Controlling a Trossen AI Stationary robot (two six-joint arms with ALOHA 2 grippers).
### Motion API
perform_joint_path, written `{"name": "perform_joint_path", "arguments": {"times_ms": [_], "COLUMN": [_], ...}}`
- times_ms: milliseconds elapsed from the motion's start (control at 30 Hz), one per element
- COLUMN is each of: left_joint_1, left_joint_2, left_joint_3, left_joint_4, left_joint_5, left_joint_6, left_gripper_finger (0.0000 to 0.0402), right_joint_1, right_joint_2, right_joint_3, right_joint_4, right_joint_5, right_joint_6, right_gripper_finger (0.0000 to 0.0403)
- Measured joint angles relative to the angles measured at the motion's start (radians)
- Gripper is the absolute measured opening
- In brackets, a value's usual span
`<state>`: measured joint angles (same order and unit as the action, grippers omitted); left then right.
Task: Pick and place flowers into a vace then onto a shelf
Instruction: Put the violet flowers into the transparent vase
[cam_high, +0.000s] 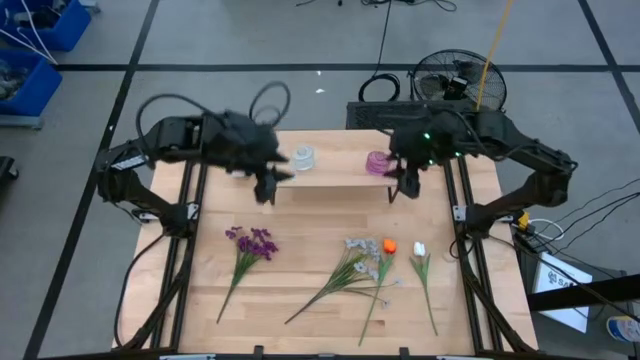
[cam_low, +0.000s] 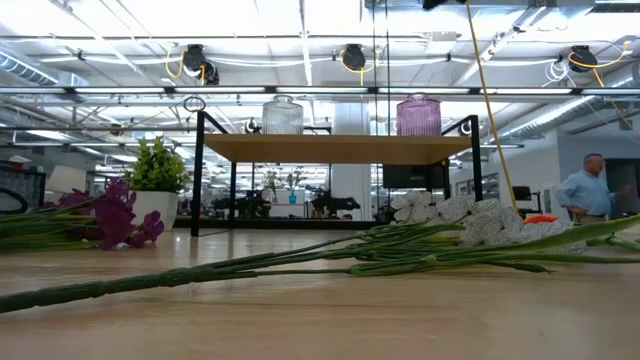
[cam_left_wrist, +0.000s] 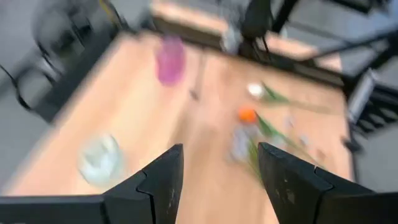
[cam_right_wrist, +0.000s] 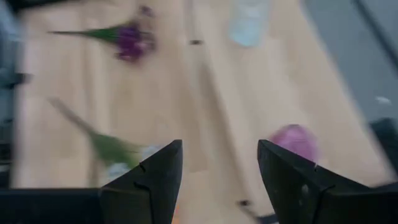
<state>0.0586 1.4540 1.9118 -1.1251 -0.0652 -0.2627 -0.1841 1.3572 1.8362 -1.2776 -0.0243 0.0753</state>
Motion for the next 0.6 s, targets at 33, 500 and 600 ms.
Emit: {"name": "perform_joint_path", "arguments": {"times_ms": [33, 500, 600], "left_joint_1": [-0.025, -0.467, -0.531], "left_joint_2": [0.0, 0.0, 0.001], "left_joint_3": [0.0, -0.184, -0.31], "left_joint_4": [-0.036, -0.339, -0.338], "left_joint_5": [0.003, -0.054, -0.051], "left_joint_6": [-0.039, -1.022, -1.217], "left_gripper_finger": [0.0211, 0.0211, 0.0211], "right_joint_1": [0.018, 0.181, 0.193], "right_joint_2": [-0.011, -0.101, -0.103], "right_joint_3": [-0.012, -0.408, -0.483], "right_joint_4": [0.008, 0.367, 0.472], "right_joint_5": [-0.015, -0.035, -0.089], "right_joint_6": [0.019, 0.18, 0.255], "right_gripper_finger": [0.0199, 0.0199, 0.0199]}}
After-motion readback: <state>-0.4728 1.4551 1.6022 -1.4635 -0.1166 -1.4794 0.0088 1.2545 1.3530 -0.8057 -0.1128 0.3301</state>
